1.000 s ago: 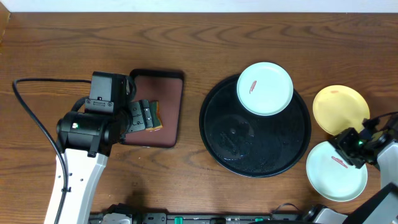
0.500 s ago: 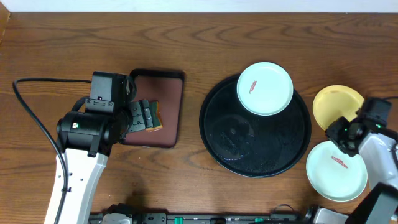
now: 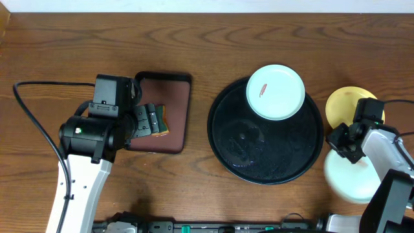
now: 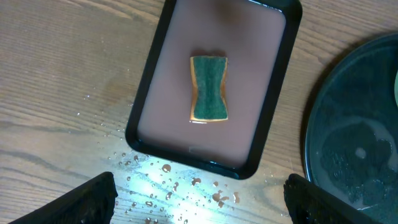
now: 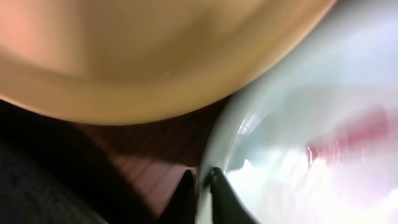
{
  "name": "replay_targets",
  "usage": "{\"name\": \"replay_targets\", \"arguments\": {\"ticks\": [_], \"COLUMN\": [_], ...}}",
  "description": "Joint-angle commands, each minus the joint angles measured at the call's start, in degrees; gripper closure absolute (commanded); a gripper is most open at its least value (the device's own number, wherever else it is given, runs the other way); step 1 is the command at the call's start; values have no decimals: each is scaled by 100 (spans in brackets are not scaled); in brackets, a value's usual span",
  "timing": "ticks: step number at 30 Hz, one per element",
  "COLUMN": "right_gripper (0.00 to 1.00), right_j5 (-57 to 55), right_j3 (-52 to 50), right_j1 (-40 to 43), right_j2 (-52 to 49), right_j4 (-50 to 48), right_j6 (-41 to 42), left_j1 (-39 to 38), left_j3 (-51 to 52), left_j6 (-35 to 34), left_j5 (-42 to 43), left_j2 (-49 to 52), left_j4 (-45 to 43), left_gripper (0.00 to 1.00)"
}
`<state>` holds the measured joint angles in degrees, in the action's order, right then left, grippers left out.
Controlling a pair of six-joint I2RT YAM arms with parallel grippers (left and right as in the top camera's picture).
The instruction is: Clean dirty plates on tray and stack at the side
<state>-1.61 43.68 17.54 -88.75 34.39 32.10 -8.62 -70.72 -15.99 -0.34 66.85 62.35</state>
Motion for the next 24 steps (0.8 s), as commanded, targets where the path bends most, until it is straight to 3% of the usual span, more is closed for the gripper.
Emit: {"name": "replay_targets", "arguments": {"ticks": [1, 13, 17, 24], "right_gripper": [99, 99, 99, 99], "right_j5": [-59, 614, 1019, 868], "right_j3": [7, 15, 15, 13], "right_j1": [-39, -332, -1246, -3436], "right_j2": [-7, 931, 1738, 1427], "right_j4": [-37, 317, 107, -1043], "right_j6": [63, -304, -245, 247], "left_j1": [20, 20, 20, 20], "left_j3": [-103, -103, -103, -103], "left_j6": [116, 118, 116, 116], "left_j5": [-31, -31, -28, -31], "left_j2": [-13, -13, -13, -13], "left_j4": [4, 4, 4, 4], "left_gripper": [13, 13, 13, 13]}}
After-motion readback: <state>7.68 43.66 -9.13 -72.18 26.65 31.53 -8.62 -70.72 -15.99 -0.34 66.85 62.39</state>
